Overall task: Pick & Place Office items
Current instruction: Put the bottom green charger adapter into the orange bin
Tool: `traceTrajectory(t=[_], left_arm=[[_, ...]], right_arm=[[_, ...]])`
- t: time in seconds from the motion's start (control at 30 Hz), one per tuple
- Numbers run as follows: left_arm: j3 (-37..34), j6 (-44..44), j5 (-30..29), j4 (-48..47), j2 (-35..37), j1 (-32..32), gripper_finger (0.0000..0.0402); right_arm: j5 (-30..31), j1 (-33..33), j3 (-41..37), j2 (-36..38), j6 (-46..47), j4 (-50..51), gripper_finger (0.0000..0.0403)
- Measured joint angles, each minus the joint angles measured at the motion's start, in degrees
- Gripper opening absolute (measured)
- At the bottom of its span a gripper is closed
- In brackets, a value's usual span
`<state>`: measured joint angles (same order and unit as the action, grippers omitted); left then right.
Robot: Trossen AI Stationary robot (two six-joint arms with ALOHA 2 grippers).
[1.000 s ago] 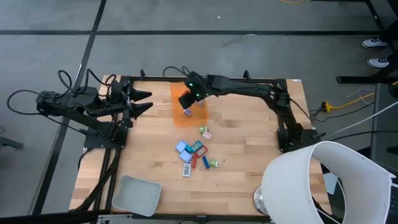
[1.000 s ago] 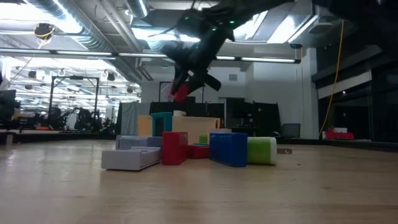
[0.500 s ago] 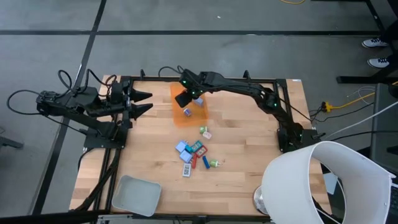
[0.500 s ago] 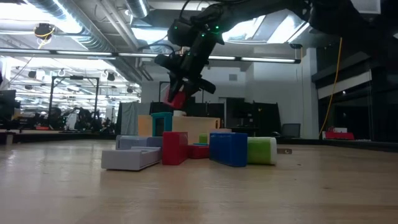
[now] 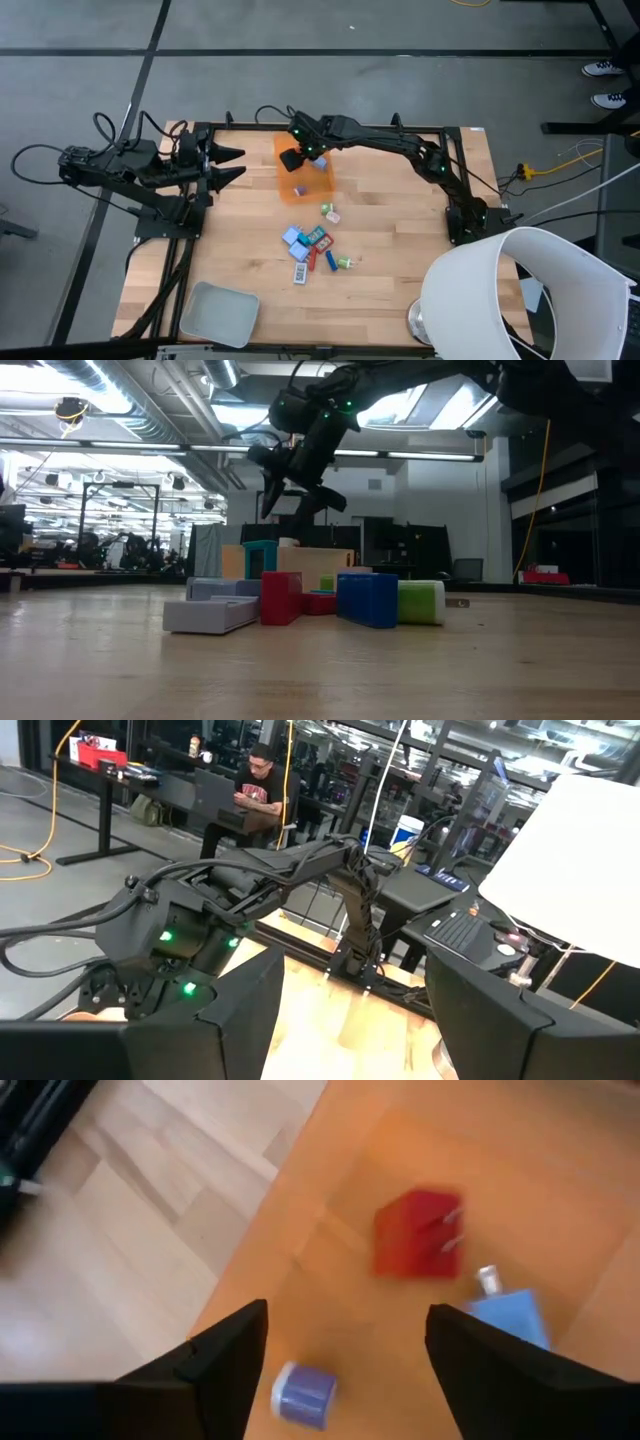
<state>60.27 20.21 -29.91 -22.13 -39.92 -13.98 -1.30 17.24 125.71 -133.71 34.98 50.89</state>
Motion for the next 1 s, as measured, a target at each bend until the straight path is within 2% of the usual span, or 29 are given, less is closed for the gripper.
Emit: traceTrajectory(t=[0.27, 0.4, 0.5, 0.63, 0.83, 1.0], left_arm=[[0.0, 0.04, -0.12, -3.58, -0.61, 0.0, 0.0237], [0.0, 0.02, -0.15, -6.04, -1.68, 0.0, 0.0237], [0.0, 0.0, 0.51, -5.95, -2.1, -0.01, 0.0237], [0.0, -0.73, 0.88, -5.98, -2.14, 0.0, 0.0237], [0.0, -2.07, 1.33, -5.95, -2.24, 0.0, 0.0237], [0.0, -2.34, 1.53, -5.99, -3.08, -0.02, 0.0237]], right_arm=[[-15.95, -2.3, 0.0, 0.29, -1.14, -5.46, 0.0217], [-16.86, -6.67, -0.02, 2.92, -2.72, -10.21, 0.0207], [-14.59, -9.87, -0.02, 5.73, -3.75, -12.11, 0.0203], [-10.83, -13.5, -0.01, 10.63, -4.36, -9.32, 0.0203], [6.69, -21.54, 0.02, 17.67, -6.04, 4.53, 0.0203], [17.41, -28.59, -1.3, 18.58, 2.64, 15.84, 0.0203]])
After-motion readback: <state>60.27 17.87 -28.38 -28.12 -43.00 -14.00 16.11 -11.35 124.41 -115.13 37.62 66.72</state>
